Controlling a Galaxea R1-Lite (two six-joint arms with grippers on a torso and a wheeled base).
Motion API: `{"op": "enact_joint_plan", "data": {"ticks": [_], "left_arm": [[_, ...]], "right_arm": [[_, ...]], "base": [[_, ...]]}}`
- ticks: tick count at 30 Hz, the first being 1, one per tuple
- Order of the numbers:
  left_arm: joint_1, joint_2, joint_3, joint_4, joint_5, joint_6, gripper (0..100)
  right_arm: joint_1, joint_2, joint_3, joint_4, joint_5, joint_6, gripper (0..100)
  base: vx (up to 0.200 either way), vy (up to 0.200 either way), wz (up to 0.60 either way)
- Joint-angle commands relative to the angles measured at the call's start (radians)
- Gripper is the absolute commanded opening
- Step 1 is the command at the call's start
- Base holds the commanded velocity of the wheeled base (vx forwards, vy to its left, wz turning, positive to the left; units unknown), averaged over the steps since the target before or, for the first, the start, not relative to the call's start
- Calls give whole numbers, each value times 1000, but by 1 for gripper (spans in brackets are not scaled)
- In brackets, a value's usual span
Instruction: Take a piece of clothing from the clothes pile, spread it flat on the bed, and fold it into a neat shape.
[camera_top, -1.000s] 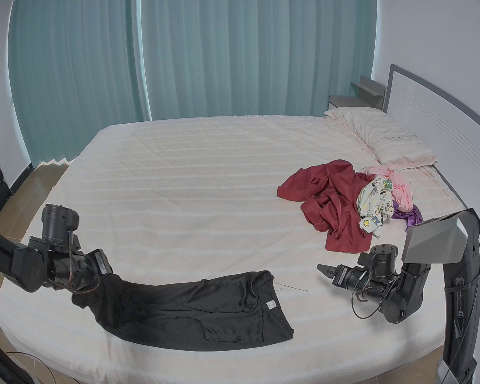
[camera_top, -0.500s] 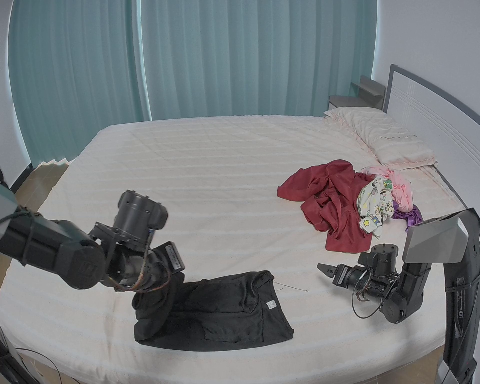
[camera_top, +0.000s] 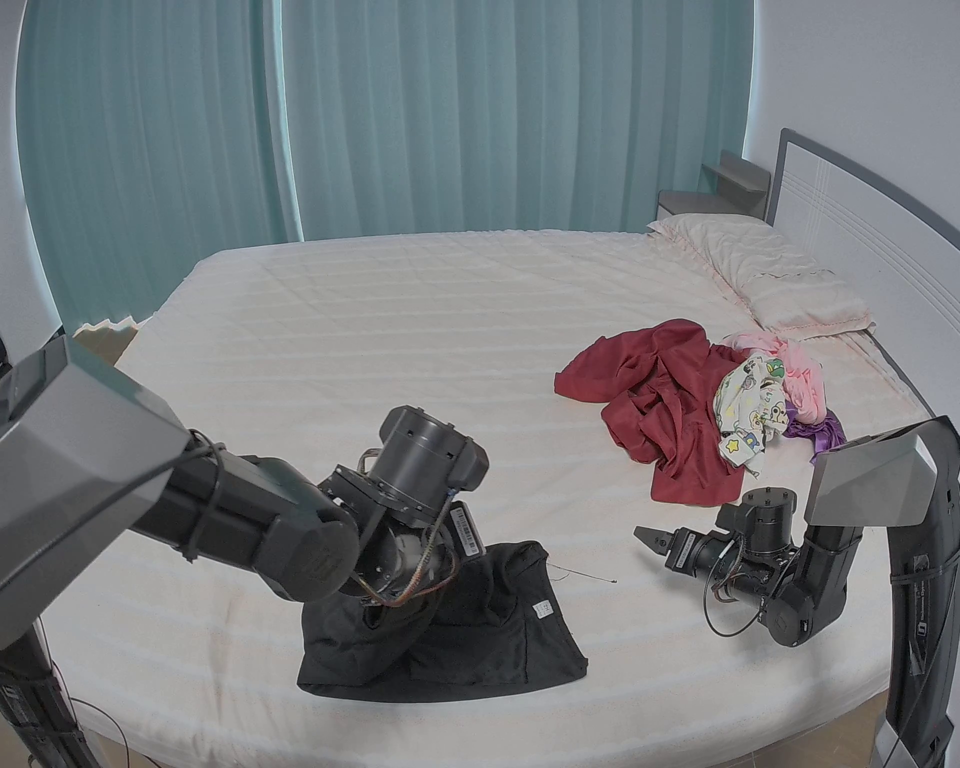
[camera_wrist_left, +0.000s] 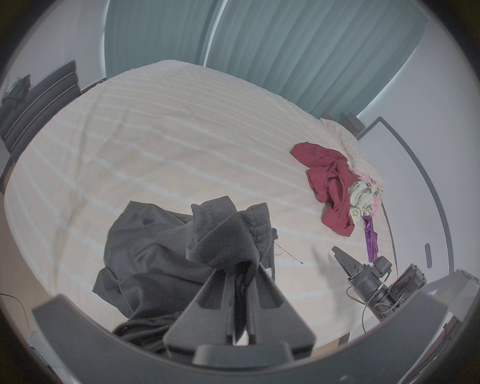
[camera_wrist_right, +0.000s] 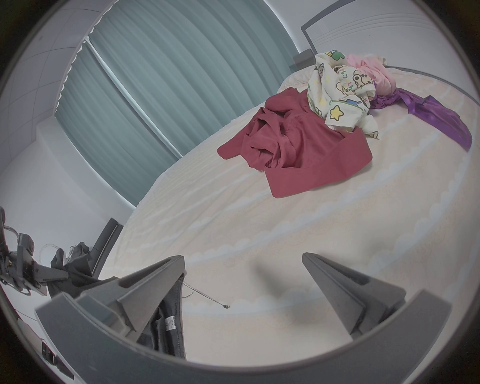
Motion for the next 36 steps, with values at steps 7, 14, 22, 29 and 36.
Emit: {"op": "enact_joint_plan", "data": {"ticks": [7, 14, 22, 29, 36], "left_arm": [[-61, 114, -60, -64, 9, 5, 0], [-75, 135, -65, -136, 10, 2, 0], [-101, 125, -59, -151, 12, -12, 100], [-120, 92, -34, -150, 29, -64, 100], [-77, -41, 133, -154, -8, -114, 100]], "right_arm": [[0, 3, 1, -1, -1, -1, 100], [0, 6, 1, -1, -1, -1, 100], [2, 8, 1, -1, -1, -1, 100], [5, 8, 2, -1, -1, -1, 100], [16, -1, 17, -16, -1, -1, 100]], "base": [[0, 0, 0], [0, 0, 0], [0, 0, 0], [0, 0, 0], [0, 0, 0]]}}
